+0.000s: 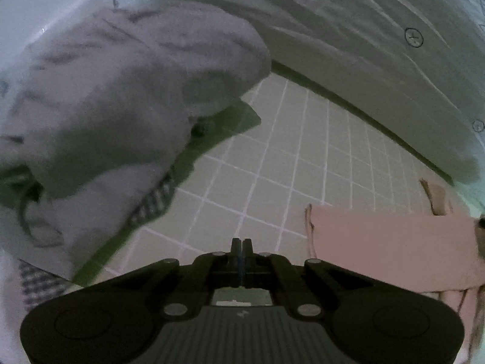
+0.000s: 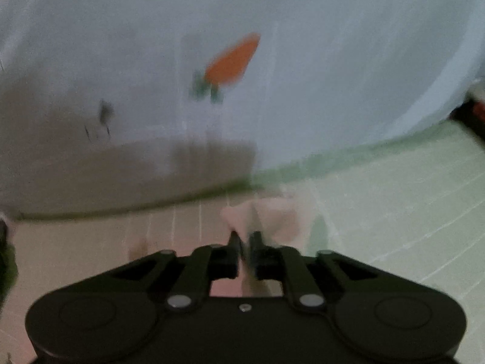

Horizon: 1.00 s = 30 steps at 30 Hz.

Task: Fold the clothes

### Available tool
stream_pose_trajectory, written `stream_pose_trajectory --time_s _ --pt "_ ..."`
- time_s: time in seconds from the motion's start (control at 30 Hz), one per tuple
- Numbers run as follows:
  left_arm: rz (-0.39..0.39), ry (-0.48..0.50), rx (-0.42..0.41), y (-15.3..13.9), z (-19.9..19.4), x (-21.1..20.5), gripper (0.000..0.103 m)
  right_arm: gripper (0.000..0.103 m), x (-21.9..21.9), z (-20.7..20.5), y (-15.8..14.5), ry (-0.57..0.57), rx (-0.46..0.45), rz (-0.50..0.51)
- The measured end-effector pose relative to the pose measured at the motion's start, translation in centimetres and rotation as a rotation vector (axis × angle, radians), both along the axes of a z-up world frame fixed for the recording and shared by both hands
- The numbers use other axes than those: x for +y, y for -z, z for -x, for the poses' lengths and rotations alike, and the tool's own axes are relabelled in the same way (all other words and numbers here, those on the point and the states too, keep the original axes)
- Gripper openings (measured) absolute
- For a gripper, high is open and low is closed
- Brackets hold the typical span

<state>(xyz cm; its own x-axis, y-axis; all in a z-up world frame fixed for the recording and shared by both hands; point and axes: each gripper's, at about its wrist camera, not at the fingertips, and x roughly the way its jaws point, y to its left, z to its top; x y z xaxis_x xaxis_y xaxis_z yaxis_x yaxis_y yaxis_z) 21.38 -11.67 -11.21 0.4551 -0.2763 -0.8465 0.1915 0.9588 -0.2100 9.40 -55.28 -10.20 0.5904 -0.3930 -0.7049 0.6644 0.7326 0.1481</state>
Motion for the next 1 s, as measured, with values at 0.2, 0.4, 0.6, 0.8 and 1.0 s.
stream_pose_trajectory --time_s 0.2,0.4,0.6,0.8,1.0 --pt "0.021 0.079 0.022 1.0 -0.9 -3.5 0.036 0.056 1.0 0.2 0.6 0.031 -0.003 -0.002" --pt "-0.027 0.154 -0.043 1.8 -1.4 -6.9 0.056 0.08 1.4 0.1 0.3 0.045 0.021 0.042" --pt "-0.07 0.205 -0.12 2.0 -0.7 -8.3 0.032 0.072 2.0 0.2 -0.1 0.026 0.017 0.102" --pt "-0.032 0.203 -0.104 1.7 -0.9 -7.4 0.003 0.0 1.8 -1.2 0.2 -0.033 0.05 0.116" --pt "0.118 0.088 -0.128 -3.0 0.8 -2.2 0.002 0.0 1.9 -1.6 -1.7 -0.033 -0.032 0.149"
